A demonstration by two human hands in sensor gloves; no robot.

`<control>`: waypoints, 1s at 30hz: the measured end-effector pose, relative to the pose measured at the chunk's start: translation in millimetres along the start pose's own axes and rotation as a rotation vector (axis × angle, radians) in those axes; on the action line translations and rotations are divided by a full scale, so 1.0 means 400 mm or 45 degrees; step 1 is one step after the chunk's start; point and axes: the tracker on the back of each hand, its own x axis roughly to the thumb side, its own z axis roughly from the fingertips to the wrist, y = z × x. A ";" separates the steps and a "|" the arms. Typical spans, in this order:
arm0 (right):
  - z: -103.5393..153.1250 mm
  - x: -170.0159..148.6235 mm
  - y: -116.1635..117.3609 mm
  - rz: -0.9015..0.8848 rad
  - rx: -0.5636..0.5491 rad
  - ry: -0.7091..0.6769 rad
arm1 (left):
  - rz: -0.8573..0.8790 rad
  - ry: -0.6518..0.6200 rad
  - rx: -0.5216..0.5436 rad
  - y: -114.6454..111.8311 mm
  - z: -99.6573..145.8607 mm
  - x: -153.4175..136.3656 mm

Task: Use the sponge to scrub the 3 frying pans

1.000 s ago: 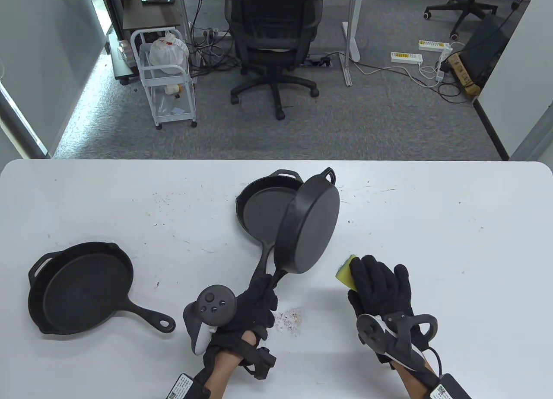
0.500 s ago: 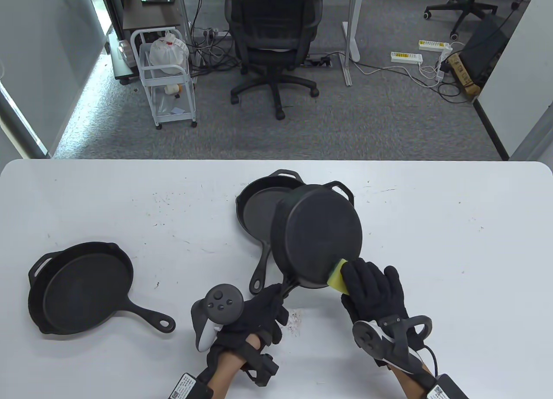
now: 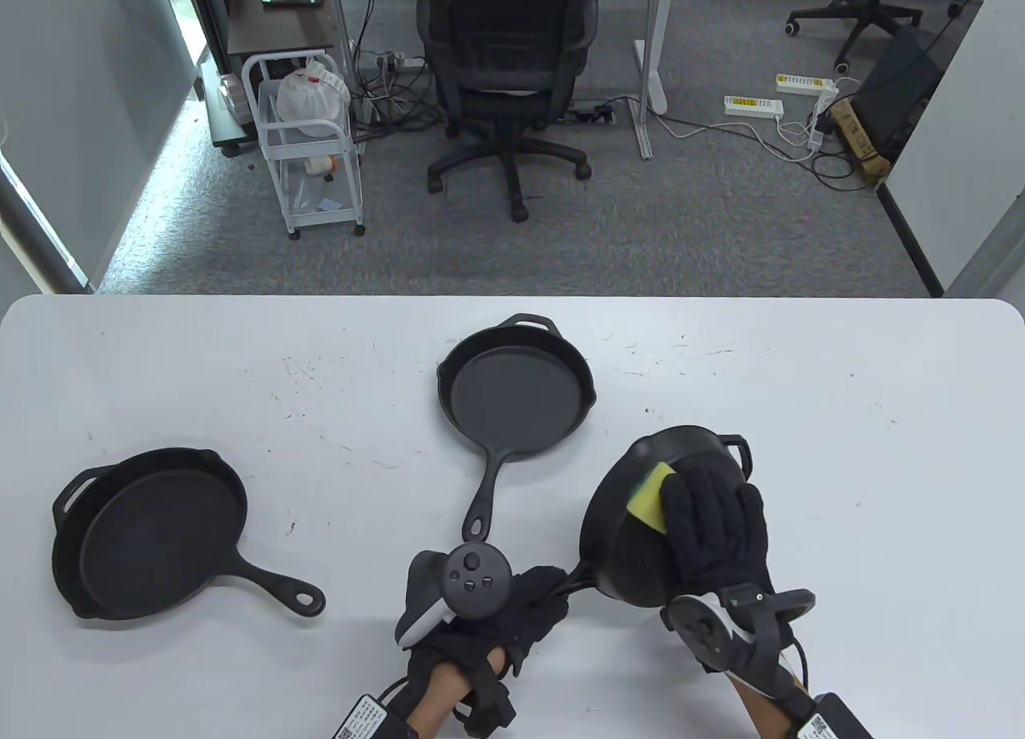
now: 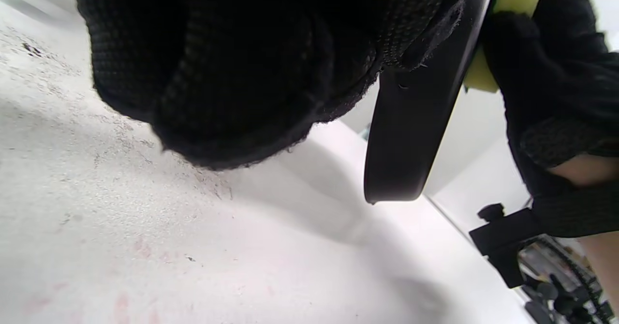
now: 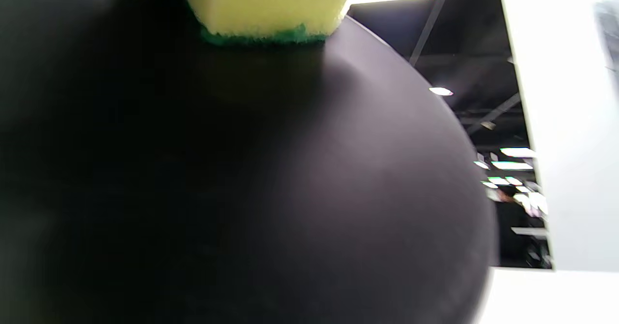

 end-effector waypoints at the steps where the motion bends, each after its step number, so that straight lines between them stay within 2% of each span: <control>1: -0.002 -0.010 0.006 -0.003 0.024 0.029 | 0.021 0.001 0.000 0.004 0.001 -0.002; 4: -0.002 -0.039 0.038 -0.014 0.141 0.092 | 0.123 0.020 0.095 0.025 0.012 -0.015; 7: 0.006 -0.019 0.059 0.014 0.215 0.011 | 0.248 0.057 0.213 0.043 0.024 -0.033; 9: 0.018 0.016 0.064 0.036 0.203 -0.096 | 0.310 0.081 0.251 0.046 0.028 -0.042; 12: 0.039 0.077 0.057 0.083 0.151 -0.259 | 0.360 0.109 0.237 0.047 0.033 -0.045; 14: 0.049 0.111 0.038 0.103 0.092 -0.352 | 0.270 0.102 0.185 0.039 0.029 -0.037; 16: 0.049 0.118 0.023 0.120 0.063 -0.370 | 0.195 0.082 0.096 0.025 0.018 -0.025; 19: 0.033 0.086 0.002 0.069 0.029 -0.275 | 0.032 0.043 -0.009 0.006 0.005 -0.005; 21: 0.015 0.038 -0.005 -0.009 0.034 -0.144 | -0.026 0.012 -0.044 0.001 0.002 0.001; 23: 0.007 0.003 -0.004 -0.042 0.046 -0.055 | 0.000 -0.005 -0.043 0.001 0.003 0.001; 26: 0.000 -0.046 0.011 -0.046 0.087 0.062 | 0.090 -0.028 0.024 0.014 0.008 -0.005; 30: 0.005 -0.032 0.047 0.013 0.221 0.017 | 0.219 0.019 0.194 0.035 0.021 -0.023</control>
